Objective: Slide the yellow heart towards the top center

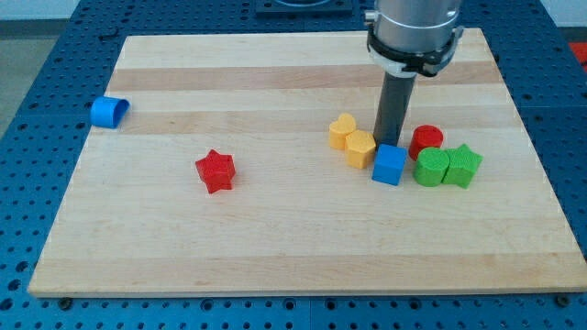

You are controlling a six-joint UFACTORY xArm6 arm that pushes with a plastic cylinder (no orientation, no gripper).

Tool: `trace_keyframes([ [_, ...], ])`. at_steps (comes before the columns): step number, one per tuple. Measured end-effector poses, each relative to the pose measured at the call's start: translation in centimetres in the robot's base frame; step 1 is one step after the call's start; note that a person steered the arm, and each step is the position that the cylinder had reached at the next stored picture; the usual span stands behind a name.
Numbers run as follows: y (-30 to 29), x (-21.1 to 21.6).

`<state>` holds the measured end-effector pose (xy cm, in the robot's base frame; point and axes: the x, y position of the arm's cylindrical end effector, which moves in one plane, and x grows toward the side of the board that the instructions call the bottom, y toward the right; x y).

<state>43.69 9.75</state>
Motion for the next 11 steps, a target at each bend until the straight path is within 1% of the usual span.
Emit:
trace_keyframes([
  [1,-1.1,0.0],
  [3,-6.8,0.0],
  [4,-6.9,0.0],
  [5,-5.0,0.0],
  [6,-4.5,-0.1],
  [7,-8.4,-1.8],
  [8,-10.1,-4.5],
  [9,-11.4,-10.1],
  [10,-13.8,-14.3],
  [11,-10.2,-13.7],
])
